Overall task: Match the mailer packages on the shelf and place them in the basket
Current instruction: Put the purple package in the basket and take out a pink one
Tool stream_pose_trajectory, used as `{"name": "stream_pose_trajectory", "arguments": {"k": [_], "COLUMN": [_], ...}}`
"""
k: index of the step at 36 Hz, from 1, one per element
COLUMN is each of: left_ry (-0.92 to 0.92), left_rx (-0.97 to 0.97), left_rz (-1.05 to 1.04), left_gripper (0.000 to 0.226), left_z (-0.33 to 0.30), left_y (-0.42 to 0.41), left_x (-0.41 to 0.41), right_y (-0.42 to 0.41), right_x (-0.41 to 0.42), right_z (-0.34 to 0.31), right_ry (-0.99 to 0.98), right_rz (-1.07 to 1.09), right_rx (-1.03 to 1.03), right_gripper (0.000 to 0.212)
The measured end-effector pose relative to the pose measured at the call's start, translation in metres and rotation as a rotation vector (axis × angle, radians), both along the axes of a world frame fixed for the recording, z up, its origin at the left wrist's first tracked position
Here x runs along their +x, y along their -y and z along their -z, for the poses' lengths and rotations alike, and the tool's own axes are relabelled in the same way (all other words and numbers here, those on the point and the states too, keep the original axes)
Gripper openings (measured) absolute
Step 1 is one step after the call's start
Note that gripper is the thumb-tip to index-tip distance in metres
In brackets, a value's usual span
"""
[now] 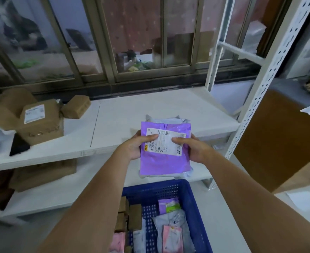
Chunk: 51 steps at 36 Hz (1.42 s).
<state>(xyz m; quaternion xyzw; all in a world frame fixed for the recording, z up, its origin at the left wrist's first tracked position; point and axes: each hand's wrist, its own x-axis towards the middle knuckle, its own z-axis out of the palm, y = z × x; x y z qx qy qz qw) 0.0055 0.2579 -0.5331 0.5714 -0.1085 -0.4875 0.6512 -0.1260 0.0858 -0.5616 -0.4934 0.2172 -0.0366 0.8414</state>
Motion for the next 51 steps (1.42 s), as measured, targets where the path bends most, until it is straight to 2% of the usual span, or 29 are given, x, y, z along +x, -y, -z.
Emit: {"name": "stream_pose_trajectory", "arguments": {"k": [4,6,9,10,12,15,17,19,21,24,27,29,33,39,42,46,49,51], "left_ry": [0.088,0.124,0.181,0.194,0.212,0.220,0.234,0.237,0.238,0.228,0.183,0.122,0.015,-0.151,-0.195,-0.245,-0.267,-0.260], "left_rx": [-0.058,-0.080,-0.119,-0.134,-0.177,-0.221,-0.233,-0.226,-0.221,-0.215,-0.189,-0.175,-0.156,-0.025,0.042,0.110,0.185,0.232], "left_rz": [0.024,0.030,0.033,0.029,0.034,0.037,0.032,0.040,0.052,0.043,0.030,0.033,0.040,0.048,0.048,0.063,0.047,0.055], "left_gripper": [0.021,0.025,0.058,0.061,0.042,0.020,0.016,0.021,0.031,0.021,0.015,0.022,0.048,0.028,0.039,0.056,0.058,0.051], "left_z": [0.044,0.055,0.077,0.089,0.103,0.132,0.153,0.170,0.188,0.219,0.263,0.297,0.362,0.453,0.499,0.562,0.596,0.617], "left_y": [0.007,0.010,0.014,0.014,0.014,0.009,0.003,-0.001,-0.005,-0.012,-0.020,-0.028,-0.034,-0.036,-0.033,-0.027,-0.024,-0.020], "left_x": [0.005,0.010,0.015,0.016,0.017,0.012,0.005,-0.001,-0.007,-0.019,-0.037,-0.052,-0.071,-0.099,-0.103,-0.107,-0.113,-0.115], "right_y": [0.003,0.004,0.005,0.005,0.005,0.003,-0.002,-0.007,-0.012,-0.021,-0.032,-0.040,-0.045,-0.049,-0.047,-0.047,-0.046,-0.043], "right_x": [0.002,0.006,0.010,0.011,0.012,0.010,0.005,-0.002,-0.010,-0.026,-0.046,-0.062,-0.080,-0.098,-0.097,-0.094,-0.096,-0.096], "right_z": [0.044,0.053,0.075,0.085,0.098,0.125,0.147,0.163,0.181,0.211,0.243,0.270,0.321,0.404,0.449,0.508,0.537,0.554], "right_ry": [0.031,0.059,0.125,0.143,0.164,0.184,0.198,0.194,0.185,0.157,0.079,0.013,-0.048,-0.217,-0.279,-0.367,-0.454,-0.506], "right_rz": [0.039,0.043,0.061,0.064,0.048,0.007,-0.013,-0.021,-0.018,0.023,0.043,0.042,0.094,0.117,0.108,0.131,0.125,0.111], "right_rx": [-0.009,-0.027,-0.050,-0.059,-0.085,-0.118,-0.139,-0.144,-0.133,-0.123,-0.110,-0.103,-0.114,-0.048,-0.041,-0.043,-0.061,-0.061], "right_gripper": [0.070,0.067,0.072,0.074,0.080,0.105,0.111,0.112,0.109,0.093,0.044,0.025,0.054,0.039,0.029,0.044,0.041,0.036]}}
